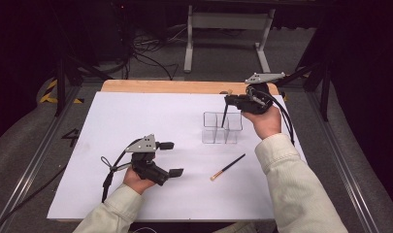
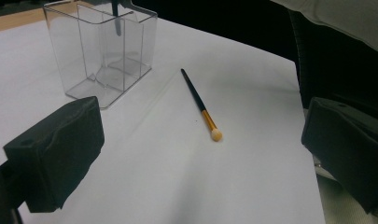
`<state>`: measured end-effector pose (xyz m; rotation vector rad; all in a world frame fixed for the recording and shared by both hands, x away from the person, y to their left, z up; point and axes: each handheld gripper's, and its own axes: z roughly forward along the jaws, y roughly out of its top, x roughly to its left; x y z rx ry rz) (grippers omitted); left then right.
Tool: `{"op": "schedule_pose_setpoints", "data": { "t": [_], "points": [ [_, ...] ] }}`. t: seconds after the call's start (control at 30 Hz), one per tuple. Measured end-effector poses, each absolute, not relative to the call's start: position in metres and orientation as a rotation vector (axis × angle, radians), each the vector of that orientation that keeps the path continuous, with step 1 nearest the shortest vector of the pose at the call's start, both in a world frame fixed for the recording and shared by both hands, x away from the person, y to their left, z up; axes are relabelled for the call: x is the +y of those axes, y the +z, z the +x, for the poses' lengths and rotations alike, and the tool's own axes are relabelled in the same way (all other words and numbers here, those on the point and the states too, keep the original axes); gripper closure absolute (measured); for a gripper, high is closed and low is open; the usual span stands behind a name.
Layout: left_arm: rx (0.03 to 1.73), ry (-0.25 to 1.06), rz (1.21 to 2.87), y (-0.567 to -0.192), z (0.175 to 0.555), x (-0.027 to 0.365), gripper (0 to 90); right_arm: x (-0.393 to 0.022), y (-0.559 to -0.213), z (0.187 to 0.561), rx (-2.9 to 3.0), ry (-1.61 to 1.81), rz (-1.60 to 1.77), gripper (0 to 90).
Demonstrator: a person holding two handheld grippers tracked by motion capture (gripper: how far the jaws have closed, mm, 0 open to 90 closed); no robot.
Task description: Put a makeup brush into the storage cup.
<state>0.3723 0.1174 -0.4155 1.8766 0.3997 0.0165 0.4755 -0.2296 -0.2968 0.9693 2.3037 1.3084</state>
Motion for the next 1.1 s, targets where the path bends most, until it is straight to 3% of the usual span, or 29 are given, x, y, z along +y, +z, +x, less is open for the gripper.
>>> {"op": "schedule_pose_setpoints", "data": {
  "t": [0.27, 0.3, 0.43, 0.53, 0.8, 1.1],
  "points": [
    [0.402, 0.015, 1.871, -0.415, 0.372, 0.118, 0.0, -0.228, -0.302, 0.476, 2.332, 1.286, 0.983, 81.9],
    [0.406, 0.014, 1.872, -0.415, 0.372, 0.119, 0.0, -0.228, -0.302, 0.476, 2.336, 1.278, 0.977, 69.2],
    [0.408, 0.017, 1.885, -0.416, 0.372, 0.12, 0.0, -0.232, -0.303, 0.476, 2.337, 1.28, 0.985, 46.5],
    [0.409, 0.016, 1.883, -0.415, 0.371, 0.122, 0.0, -0.237, -0.3, 0.472, 2.317, 1.282, 0.985, 38.7],
    [0.423, 0.031, 1.873, -0.412, 0.367, 0.135, 0.0, -0.252, -0.295, 0.45, 2.236, 1.281, 0.936, 28.7],
    [0.434, 0.053, 1.871, -0.408, 0.366, 0.144, 0.0, -0.265, -0.29, 0.422, 2.253, 1.272, 0.804, 25.2]
  ]
}}
